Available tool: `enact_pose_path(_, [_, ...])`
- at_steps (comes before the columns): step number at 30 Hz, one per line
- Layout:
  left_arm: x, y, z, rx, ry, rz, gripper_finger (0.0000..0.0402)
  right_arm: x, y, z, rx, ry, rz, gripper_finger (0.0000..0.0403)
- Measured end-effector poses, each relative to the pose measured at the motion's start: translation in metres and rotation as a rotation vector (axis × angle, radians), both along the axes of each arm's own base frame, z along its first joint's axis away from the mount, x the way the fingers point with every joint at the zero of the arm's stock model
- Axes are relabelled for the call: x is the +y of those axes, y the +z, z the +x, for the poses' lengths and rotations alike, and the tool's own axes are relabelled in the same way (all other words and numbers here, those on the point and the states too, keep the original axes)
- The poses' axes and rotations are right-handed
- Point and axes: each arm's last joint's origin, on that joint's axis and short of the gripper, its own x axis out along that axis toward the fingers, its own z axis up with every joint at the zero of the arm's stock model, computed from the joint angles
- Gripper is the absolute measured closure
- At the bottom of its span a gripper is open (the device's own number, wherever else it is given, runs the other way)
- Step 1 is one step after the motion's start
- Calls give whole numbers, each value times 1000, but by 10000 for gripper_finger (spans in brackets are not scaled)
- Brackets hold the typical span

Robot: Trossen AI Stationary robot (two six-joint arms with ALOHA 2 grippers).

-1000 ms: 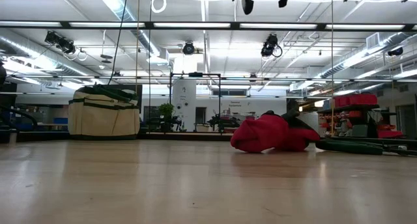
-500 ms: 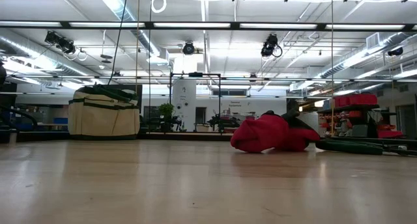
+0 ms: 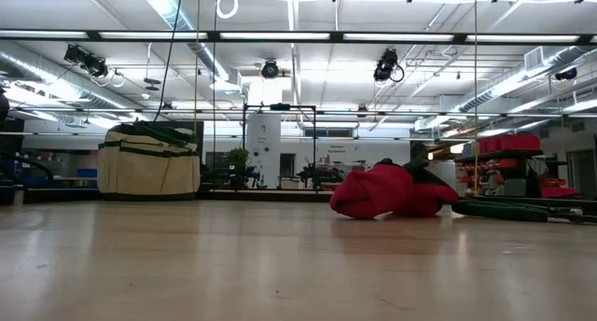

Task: Pick & Place Garden tools in Gardening bag
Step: Put the top trowel into the gardening bag

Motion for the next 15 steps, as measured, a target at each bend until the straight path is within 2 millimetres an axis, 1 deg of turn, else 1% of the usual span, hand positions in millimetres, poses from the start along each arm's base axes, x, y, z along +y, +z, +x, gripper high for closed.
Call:
enact_pose_path(4, [0,5,1,-50,-2,3,349,8,0,1,0,-2,-1,346])
enact_pose_path(8, [-1,11,2,-111,-51,10,349,13,0,1,-1,-2,0,346])
enact_pose_path(15, [-2,21,2,-216,-89,14,349,17,0,1,-1,8,-7,346])
